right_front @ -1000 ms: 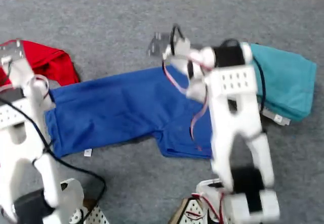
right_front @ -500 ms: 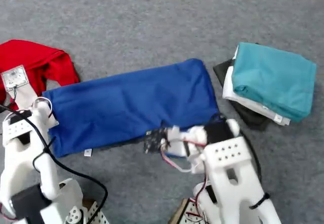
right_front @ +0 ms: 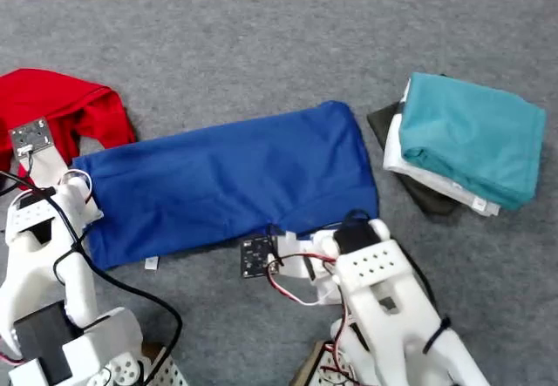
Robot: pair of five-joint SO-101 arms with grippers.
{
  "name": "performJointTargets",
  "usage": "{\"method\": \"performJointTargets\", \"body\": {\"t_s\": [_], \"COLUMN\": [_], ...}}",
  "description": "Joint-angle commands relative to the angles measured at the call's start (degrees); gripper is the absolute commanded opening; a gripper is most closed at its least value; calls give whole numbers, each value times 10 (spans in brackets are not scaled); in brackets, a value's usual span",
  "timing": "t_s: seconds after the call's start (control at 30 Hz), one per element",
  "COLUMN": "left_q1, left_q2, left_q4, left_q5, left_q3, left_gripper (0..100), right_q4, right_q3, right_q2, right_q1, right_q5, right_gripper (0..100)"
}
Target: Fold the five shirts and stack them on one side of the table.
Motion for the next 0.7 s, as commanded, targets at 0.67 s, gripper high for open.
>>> {"method": "performJointTargets", "body": {"t_s": [0.67], "left_q1": [-6], "left_q2": [0], "left_q4": [-7], "left_q5": [0], "left_q3": [-24], "left_gripper": [18], "right_q4": [-120], "right_q3": [-83], "right_q2": [239], "right_q1": [62], "right_q5": [-5], "right_gripper": [35]}}
